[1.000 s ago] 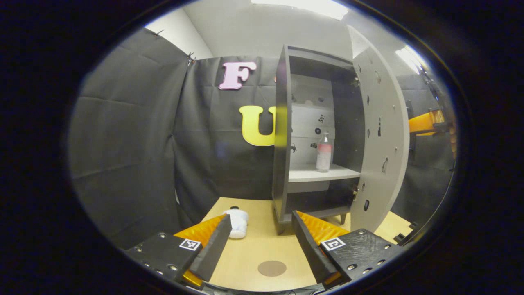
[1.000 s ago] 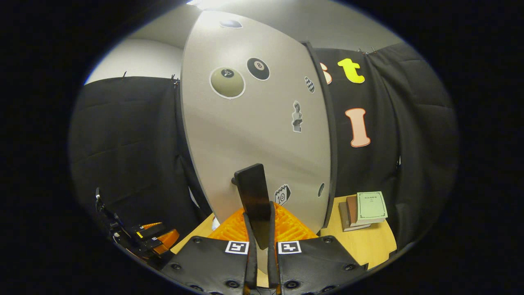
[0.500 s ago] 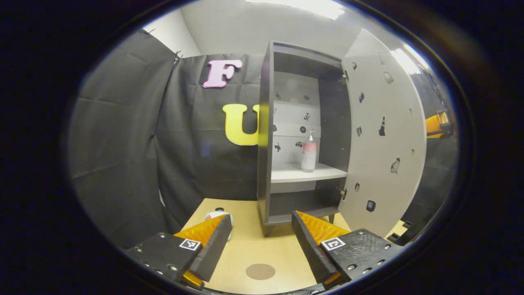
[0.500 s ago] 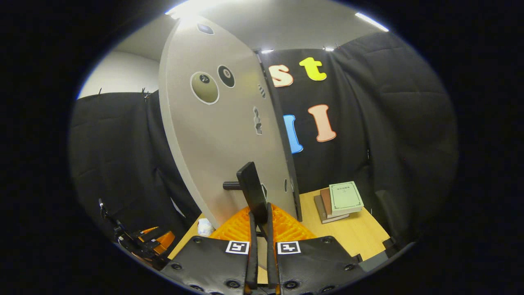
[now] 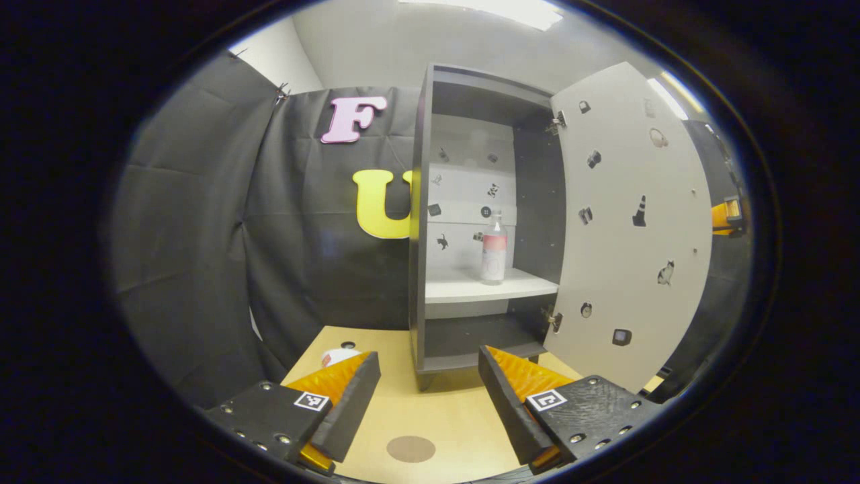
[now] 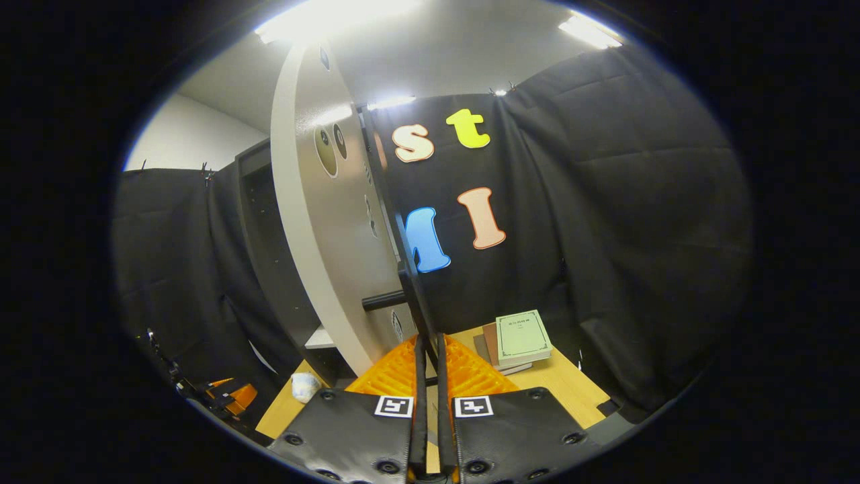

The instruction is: Open the cabinet door with the right hand, grasp the bottle in the cabinet with the left hand and place it on the coaster, then close the cabinet door with the right hand.

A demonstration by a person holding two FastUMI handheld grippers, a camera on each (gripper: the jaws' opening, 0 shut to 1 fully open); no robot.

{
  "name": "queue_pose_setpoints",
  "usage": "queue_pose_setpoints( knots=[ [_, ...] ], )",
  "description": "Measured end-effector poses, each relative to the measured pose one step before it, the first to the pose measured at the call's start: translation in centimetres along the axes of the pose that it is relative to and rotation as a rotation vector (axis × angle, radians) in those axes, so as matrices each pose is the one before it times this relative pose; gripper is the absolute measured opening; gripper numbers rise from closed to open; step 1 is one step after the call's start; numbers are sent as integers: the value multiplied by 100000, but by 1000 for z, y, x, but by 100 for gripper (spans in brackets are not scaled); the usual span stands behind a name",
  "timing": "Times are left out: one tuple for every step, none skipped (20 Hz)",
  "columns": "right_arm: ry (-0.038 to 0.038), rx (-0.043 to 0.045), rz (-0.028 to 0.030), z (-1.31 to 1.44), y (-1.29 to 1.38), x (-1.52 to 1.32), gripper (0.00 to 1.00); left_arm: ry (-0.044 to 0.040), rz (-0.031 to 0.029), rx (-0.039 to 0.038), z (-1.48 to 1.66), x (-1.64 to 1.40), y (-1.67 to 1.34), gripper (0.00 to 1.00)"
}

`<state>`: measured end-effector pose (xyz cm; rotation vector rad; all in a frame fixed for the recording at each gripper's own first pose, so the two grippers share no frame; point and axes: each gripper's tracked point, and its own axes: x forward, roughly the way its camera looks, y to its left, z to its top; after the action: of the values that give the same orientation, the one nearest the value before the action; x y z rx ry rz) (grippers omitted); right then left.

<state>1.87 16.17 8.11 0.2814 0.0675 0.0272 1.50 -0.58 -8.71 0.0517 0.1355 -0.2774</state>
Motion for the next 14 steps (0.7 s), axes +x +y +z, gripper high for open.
queue_pose_setpoints(
  knots=[
    [845, 1337, 2415, -22, 237, -216, 9, 558, 408, -162, 106, -10, -660, 89],
    [1118, 1874, 2809, -82, 504, -230, 11, 1371, 872, -178, -143, -96, -628, 89],
    [896, 1173, 2607, -86, 322, -210, 11, 1174, 1291, -616, 2, -115, -445, 89],
    [934, 135, 1823, -10, 125, -162, 11, 1415, 889, -1232, -175, -139, -592, 89],
    [995, -608, 1495, -77, -227, -200, 11, 606, 267, -1565, 141, -224, -740, 89],
    [980, -1047, 2301, -115, -30, -277, 11, -151, 390, -1228, 405, -236, -613, 89],
    [1355, -813, 3557, -289, 106, -266, 11, -56, 926, -353, 278, -200, -421, 89],
    [1212, -1085, 4849, -333, 117, -485, 10, 520, 1728, 628, 72, -375, -173, 89],
    [1913, -907, 3948, -471, -399, -649, 8, 219, 2105, 1186, 76, -196, -26, 89],
    [2352, 432, 1691, -595, -960, -859, 4, -37, 2093, 1252, 95, -241, -29, 89],
    [2053, 1100, -680, -642, -1220, -1018, 4, 272, 1724, 1019, 147, -121, -53, 92],
    [1222, 957, -2990, -567, -2026, -828, 4, 247, 904, 625, -296, 94, -261, 92],
    [197, 654, -4071, -262, -2091, -311, 4, 157, 343, 312, 76, -9, -403, 92],
    [-1157, 1016, -3554, 257, -1605, -279, 0, 164, -145, 196, 133, -55, -483, 89]
  ],
)
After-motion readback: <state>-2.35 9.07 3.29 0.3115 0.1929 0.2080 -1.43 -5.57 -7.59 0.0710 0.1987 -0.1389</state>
